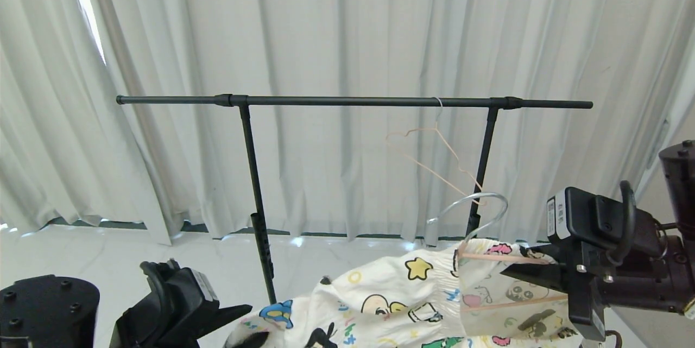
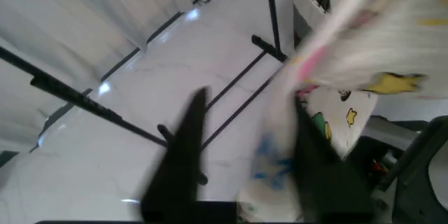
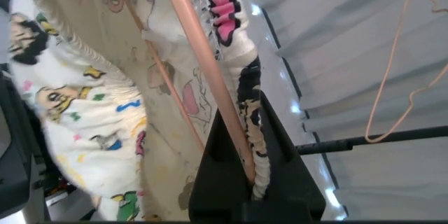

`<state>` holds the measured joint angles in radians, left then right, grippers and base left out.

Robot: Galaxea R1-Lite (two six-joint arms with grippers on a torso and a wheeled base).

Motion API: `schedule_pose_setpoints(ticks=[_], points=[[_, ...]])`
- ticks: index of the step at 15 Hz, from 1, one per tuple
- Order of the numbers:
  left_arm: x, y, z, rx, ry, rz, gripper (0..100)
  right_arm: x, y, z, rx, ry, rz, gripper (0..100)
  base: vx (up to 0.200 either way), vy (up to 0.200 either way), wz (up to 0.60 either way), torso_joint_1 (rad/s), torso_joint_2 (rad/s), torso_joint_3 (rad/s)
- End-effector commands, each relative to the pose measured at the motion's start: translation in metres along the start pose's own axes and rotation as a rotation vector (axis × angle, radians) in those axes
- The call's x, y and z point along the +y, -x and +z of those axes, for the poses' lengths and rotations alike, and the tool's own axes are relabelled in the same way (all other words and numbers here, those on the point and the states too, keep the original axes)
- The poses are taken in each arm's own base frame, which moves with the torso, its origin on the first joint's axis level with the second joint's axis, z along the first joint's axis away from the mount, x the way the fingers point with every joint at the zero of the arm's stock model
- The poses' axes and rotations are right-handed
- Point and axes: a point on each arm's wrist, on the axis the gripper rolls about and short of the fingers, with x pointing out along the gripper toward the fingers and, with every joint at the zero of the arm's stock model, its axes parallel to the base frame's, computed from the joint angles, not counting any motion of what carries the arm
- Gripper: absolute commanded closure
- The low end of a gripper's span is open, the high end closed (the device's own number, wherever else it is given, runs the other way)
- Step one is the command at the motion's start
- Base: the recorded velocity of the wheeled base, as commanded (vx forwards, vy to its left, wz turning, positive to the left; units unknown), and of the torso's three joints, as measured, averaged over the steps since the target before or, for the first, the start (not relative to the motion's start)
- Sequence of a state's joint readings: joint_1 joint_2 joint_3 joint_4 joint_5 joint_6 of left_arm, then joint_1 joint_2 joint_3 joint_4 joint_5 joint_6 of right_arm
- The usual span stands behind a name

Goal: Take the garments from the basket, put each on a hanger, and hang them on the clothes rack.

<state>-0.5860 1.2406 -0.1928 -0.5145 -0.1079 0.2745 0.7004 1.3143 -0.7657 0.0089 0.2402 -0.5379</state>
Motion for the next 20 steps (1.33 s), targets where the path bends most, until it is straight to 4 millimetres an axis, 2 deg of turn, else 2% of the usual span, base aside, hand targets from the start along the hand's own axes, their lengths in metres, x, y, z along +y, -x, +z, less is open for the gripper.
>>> schedule_pose_setpoints(ticks=[1,4,8,14,15,20], points=[[0.007,-0.002,-0.005,0.031,0.03,0.041,100,-0.005,0.003,-0.002,0.002,-0.014,-0.026,100,0.0,0.0,0.0,0.0,0.0,0.0],[0.018,0.001,-0.014,0.067,0.08,0.113,100,-0.011,0.005,-0.005,0.012,-0.043,-0.055,100,0.0,0.0,0.0,0.0,0.0,0.0],[0.021,-0.004,-0.024,0.144,0.104,0.162,100,-0.013,0.005,-0.003,-0.014,-0.085,-0.072,100,0.0,0.0,0.0,0.0,0.0,0.0],[0.022,-0.004,-0.021,0.138,0.101,0.181,100,-0.013,0.005,-0.002,-0.018,-0.103,-0.073,100,0.0,0.0,0.0,0.0,0.0,0.0],[0.024,-0.004,-0.017,0.1,0.095,0.192,0,-0.013,0.005,-0.002,-0.018,-0.106,-0.073,100,0.0,0.0,0.0,0.0,0.0,0.0],[0.022,0.007,-0.01,-0.012,0.148,0.219,0,-0.027,0.009,-0.005,-0.01,-0.201,-0.143,100,0.0,0.0,0.0,0.0,0.0,0.0]])
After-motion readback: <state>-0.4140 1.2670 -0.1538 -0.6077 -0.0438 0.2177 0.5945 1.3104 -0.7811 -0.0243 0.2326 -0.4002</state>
